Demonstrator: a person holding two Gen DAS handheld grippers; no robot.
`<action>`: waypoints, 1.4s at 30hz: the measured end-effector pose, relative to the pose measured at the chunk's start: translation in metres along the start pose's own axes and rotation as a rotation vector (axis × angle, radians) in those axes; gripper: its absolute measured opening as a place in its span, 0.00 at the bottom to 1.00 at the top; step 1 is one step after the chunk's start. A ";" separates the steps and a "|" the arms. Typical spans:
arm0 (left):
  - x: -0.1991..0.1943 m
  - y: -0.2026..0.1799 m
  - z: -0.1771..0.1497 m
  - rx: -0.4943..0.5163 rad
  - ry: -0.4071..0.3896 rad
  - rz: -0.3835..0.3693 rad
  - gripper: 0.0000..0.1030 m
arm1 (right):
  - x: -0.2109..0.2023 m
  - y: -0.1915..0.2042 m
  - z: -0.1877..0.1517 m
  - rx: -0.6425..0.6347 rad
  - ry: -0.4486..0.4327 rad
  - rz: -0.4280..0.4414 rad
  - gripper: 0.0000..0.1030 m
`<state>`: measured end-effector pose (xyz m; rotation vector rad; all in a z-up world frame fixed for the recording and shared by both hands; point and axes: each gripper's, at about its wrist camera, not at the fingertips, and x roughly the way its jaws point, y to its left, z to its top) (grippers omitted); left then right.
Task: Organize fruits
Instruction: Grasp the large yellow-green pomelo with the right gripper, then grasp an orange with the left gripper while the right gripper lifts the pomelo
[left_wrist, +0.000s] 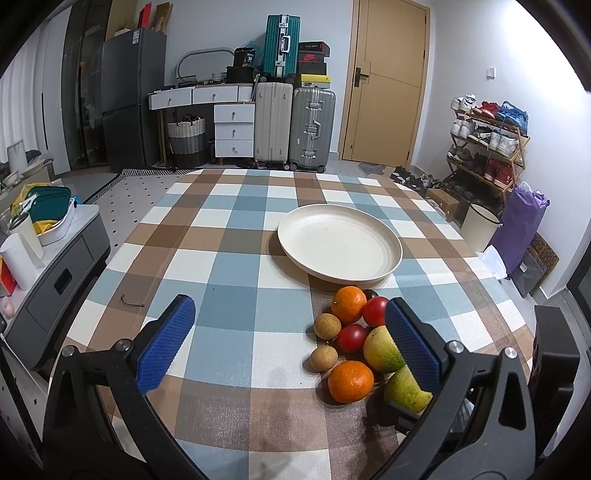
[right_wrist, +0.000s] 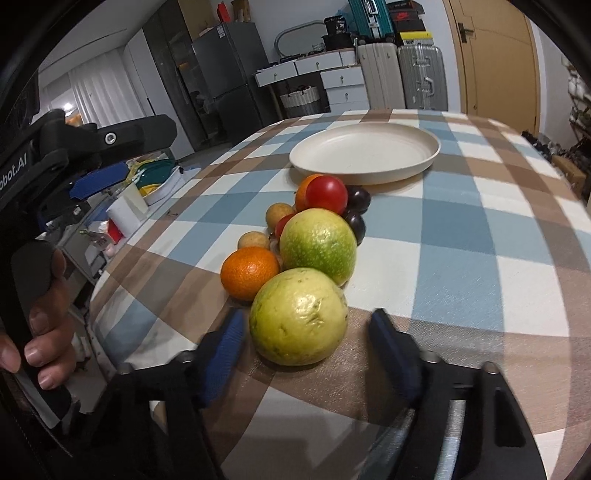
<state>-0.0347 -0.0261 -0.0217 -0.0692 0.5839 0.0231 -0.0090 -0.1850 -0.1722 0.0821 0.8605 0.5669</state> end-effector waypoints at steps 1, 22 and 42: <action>0.000 -0.001 -0.001 -0.001 0.001 0.000 0.99 | 0.000 0.000 0.000 0.003 -0.002 0.005 0.54; 0.046 0.046 -0.007 -0.002 0.161 -0.080 0.99 | -0.024 -0.010 0.001 0.044 -0.090 0.032 0.50; 0.094 0.027 -0.033 0.084 0.311 -0.140 0.99 | -0.036 -0.031 -0.002 0.088 -0.124 0.017 0.50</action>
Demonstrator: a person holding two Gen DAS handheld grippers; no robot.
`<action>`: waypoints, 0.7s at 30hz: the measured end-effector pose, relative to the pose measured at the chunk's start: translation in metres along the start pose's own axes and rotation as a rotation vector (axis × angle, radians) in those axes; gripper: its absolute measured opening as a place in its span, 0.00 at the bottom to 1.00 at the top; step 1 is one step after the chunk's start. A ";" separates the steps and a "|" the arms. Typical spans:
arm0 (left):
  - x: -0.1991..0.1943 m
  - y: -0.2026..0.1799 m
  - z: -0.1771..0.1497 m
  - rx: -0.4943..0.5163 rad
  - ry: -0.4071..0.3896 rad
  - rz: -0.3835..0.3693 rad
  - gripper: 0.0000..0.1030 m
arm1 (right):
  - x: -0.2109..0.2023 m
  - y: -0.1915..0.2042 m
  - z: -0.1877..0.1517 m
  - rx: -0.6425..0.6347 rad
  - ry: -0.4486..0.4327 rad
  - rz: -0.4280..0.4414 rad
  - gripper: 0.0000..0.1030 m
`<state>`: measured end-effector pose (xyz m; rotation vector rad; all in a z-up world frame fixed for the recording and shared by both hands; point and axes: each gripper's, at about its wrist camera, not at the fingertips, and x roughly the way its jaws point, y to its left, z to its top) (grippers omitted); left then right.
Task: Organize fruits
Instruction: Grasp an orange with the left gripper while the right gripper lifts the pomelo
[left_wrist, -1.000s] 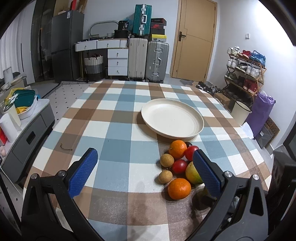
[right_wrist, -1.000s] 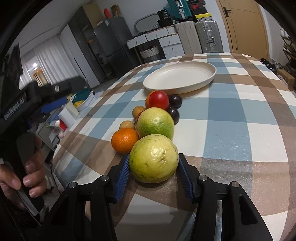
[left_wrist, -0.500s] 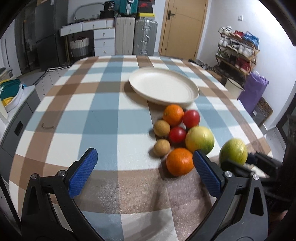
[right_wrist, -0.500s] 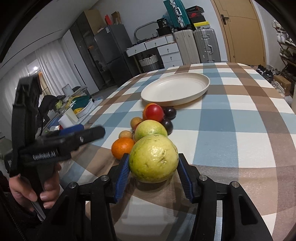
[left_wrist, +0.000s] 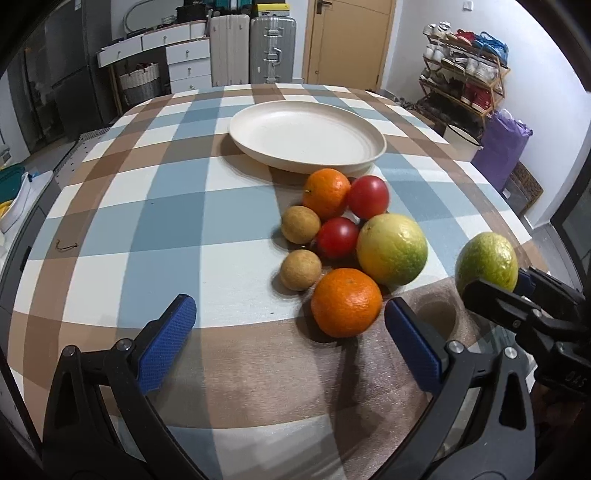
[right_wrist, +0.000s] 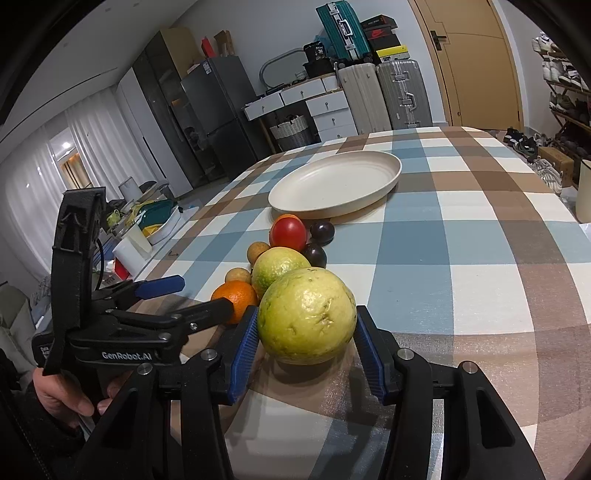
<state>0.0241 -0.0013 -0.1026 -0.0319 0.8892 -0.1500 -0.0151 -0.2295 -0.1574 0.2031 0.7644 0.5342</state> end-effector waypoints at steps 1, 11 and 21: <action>0.001 -0.001 0.000 0.003 -0.001 -0.001 0.99 | 0.000 -0.001 0.000 0.002 0.000 0.000 0.50; 0.006 -0.006 -0.001 0.025 0.008 -0.037 0.80 | -0.001 -0.006 -0.001 0.023 0.001 -0.002 0.50; 0.010 -0.012 -0.004 0.037 0.042 -0.133 0.50 | -0.001 -0.006 -0.001 0.020 0.002 -0.001 0.50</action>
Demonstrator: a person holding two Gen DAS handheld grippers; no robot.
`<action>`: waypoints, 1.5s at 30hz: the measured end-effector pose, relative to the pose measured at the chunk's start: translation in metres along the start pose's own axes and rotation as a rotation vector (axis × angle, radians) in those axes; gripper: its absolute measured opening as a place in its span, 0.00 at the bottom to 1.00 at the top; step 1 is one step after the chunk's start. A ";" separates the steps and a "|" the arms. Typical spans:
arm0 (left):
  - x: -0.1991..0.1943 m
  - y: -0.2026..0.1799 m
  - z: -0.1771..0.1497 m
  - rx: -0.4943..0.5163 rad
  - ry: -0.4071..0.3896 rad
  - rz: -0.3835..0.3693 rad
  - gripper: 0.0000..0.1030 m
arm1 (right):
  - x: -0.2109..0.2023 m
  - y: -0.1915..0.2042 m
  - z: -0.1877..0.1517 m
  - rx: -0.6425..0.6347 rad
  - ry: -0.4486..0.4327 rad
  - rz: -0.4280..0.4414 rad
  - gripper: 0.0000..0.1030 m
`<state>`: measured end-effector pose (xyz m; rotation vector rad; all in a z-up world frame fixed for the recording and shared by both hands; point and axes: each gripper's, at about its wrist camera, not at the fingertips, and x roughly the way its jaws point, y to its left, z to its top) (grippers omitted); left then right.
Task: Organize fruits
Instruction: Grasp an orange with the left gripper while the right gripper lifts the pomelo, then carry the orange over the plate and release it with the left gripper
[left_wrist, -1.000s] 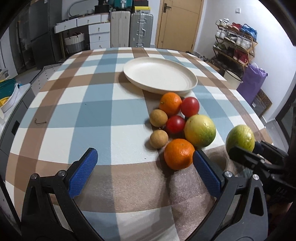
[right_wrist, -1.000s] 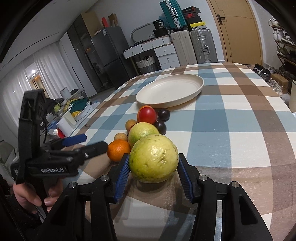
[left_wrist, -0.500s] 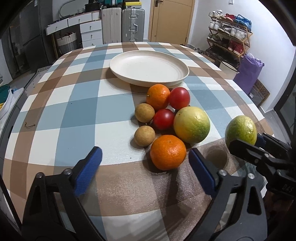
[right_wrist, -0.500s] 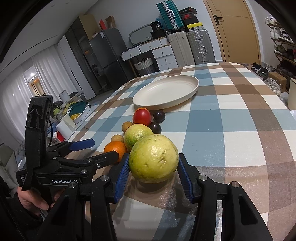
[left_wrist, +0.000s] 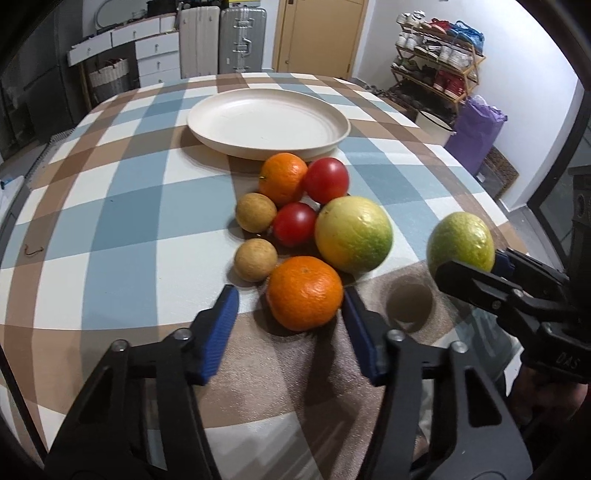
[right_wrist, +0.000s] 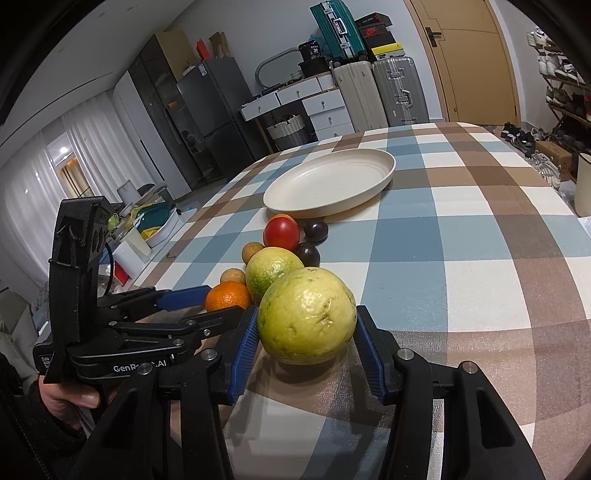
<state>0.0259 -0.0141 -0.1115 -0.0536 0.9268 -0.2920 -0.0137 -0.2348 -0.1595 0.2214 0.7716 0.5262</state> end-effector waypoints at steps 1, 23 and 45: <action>0.000 0.000 0.000 0.001 0.003 -0.004 0.47 | 0.000 0.000 0.000 -0.002 0.000 -0.001 0.50; -0.041 0.001 0.008 0.001 -0.064 -0.067 0.36 | -0.007 0.008 0.014 -0.024 -0.028 0.011 0.50; -0.053 0.029 0.135 0.012 -0.136 -0.081 0.36 | 0.000 0.003 0.111 -0.079 -0.083 0.092 0.50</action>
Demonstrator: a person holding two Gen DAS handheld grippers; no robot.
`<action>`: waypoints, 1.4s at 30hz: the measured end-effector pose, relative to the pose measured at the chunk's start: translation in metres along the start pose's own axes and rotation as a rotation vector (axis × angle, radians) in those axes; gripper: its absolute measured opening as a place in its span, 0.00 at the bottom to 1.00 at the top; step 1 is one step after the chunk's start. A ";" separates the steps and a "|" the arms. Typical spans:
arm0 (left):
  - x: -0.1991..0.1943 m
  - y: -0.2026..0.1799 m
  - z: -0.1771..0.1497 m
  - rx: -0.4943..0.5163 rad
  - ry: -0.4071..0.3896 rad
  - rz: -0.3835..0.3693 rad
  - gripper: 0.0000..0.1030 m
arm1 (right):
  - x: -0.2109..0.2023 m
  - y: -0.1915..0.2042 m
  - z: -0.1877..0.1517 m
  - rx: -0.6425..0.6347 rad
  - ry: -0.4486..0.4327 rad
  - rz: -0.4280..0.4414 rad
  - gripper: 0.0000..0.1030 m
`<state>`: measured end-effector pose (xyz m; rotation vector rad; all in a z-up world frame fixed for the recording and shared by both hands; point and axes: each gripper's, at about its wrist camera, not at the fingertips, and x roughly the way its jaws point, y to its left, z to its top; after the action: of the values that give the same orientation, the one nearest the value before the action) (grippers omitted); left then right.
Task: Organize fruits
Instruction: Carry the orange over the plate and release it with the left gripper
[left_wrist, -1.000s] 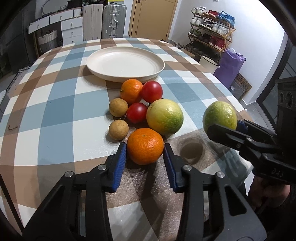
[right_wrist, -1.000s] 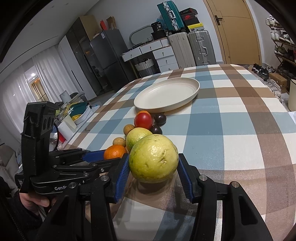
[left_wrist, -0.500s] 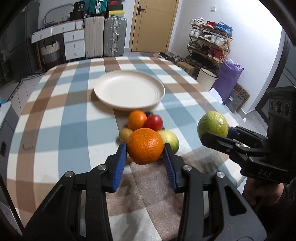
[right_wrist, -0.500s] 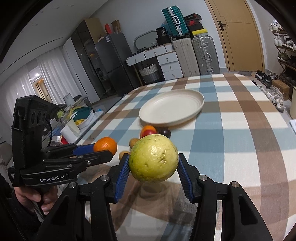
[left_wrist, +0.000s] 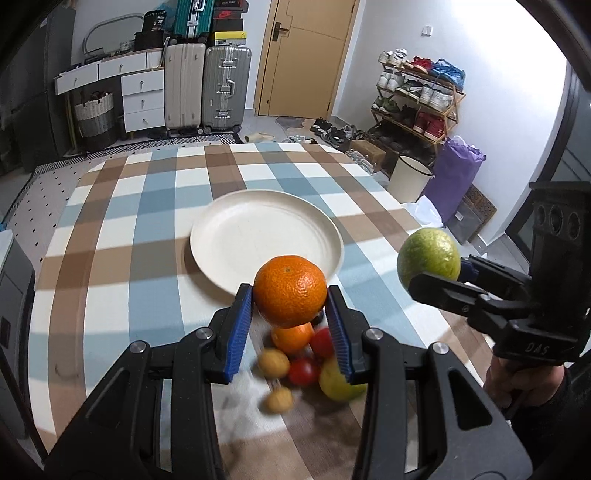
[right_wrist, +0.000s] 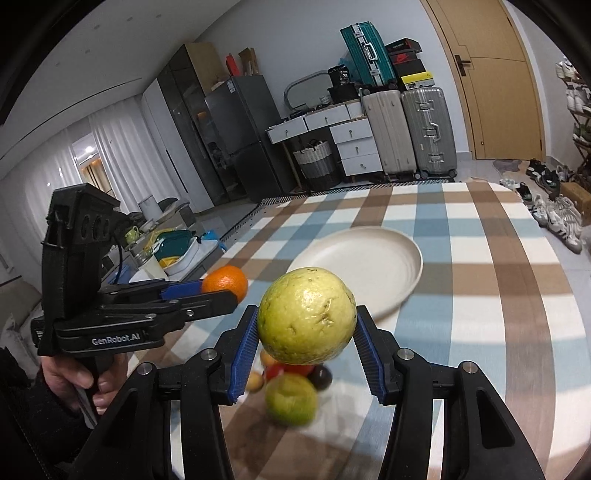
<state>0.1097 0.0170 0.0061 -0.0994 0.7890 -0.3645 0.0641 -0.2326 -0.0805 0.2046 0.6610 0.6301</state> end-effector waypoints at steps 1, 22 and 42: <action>0.006 0.004 0.007 -0.003 0.005 0.001 0.36 | 0.005 -0.003 0.007 0.001 0.003 0.005 0.50; 0.167 0.066 0.107 -0.030 0.153 -0.002 0.36 | 0.131 -0.075 0.081 0.041 0.157 -0.001 0.50; 0.232 0.077 0.103 -0.065 0.219 -0.028 0.36 | 0.194 -0.104 0.084 0.023 0.243 -0.011 0.50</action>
<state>0.3546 0.0014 -0.0948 -0.1332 1.0168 -0.3804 0.2852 -0.1967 -0.1522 0.1471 0.9027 0.6428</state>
